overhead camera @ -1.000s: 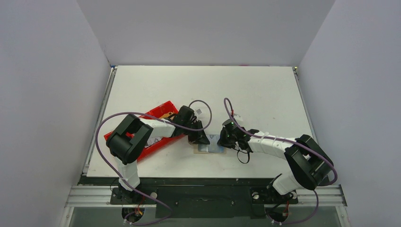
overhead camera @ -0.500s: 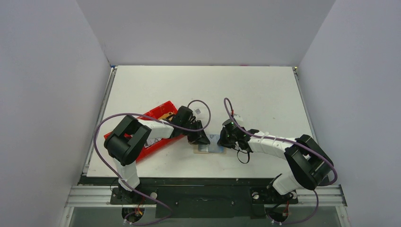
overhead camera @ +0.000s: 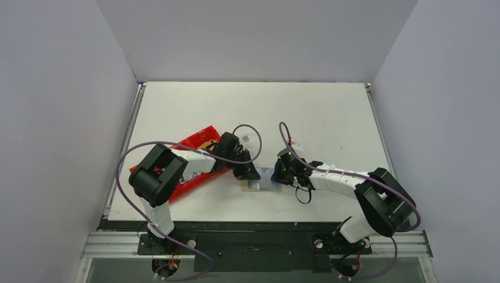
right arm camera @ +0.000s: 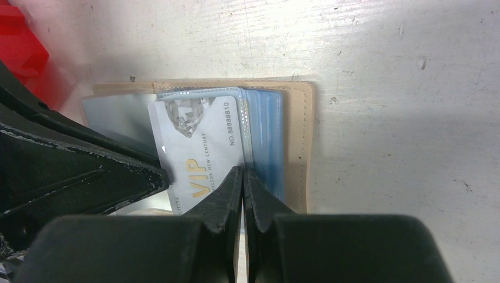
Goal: Take the credit cards out of the card holder
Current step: Remove the credit card from the card holder.
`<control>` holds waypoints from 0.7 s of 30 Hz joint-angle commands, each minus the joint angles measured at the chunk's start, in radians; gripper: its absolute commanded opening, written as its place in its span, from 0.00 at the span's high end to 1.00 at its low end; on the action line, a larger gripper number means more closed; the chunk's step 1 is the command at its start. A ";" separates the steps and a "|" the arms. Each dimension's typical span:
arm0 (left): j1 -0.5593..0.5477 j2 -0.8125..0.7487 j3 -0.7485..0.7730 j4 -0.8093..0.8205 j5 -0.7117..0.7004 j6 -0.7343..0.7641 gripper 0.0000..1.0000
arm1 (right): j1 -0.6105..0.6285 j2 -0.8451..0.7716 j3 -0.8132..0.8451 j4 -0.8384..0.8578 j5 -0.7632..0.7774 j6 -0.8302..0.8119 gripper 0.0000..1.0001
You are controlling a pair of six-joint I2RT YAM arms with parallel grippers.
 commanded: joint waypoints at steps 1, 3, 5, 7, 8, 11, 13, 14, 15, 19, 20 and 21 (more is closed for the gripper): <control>0.005 -0.024 0.003 0.071 0.026 -0.007 0.97 | -0.012 0.049 -0.048 -0.116 0.087 -0.021 1.00; 0.005 -0.024 0.004 0.070 0.026 -0.005 1.00 | -0.013 0.049 -0.049 -0.116 0.088 -0.021 1.00; 0.005 -0.023 0.007 0.063 0.024 -0.004 1.00 | -0.013 0.048 -0.051 -0.118 0.090 -0.019 1.00; 0.006 -0.022 0.011 0.043 0.014 0.004 1.00 | -0.013 0.047 -0.050 -0.122 0.095 -0.018 1.00; 0.007 -0.022 0.011 0.029 0.005 0.008 1.00 | -0.013 0.047 -0.050 -0.125 0.097 -0.018 1.00; 0.007 -0.023 0.017 -0.009 -0.012 0.034 1.00 | -0.016 0.046 -0.049 -0.132 0.101 -0.018 1.00; 0.013 -0.026 0.017 -0.026 -0.019 0.043 1.00 | -0.017 0.047 -0.050 -0.137 0.105 -0.017 1.00; 0.017 -0.027 0.016 -0.032 -0.019 0.046 1.00 | -0.018 0.048 -0.050 -0.139 0.106 -0.018 1.00; 0.019 -0.029 0.015 -0.037 -0.020 0.051 1.00 | -0.018 0.048 -0.049 -0.140 0.108 -0.018 1.00; 0.032 -0.034 0.015 -0.061 -0.028 0.071 1.00 | -0.019 0.049 -0.048 -0.142 0.108 -0.019 1.00; 0.035 -0.036 0.015 -0.063 -0.029 0.077 1.00 | -0.020 0.050 -0.048 -0.144 0.109 -0.019 1.00; 0.036 -0.039 0.015 -0.069 -0.029 0.079 1.00 | -0.020 0.051 -0.047 -0.145 0.109 -0.019 1.00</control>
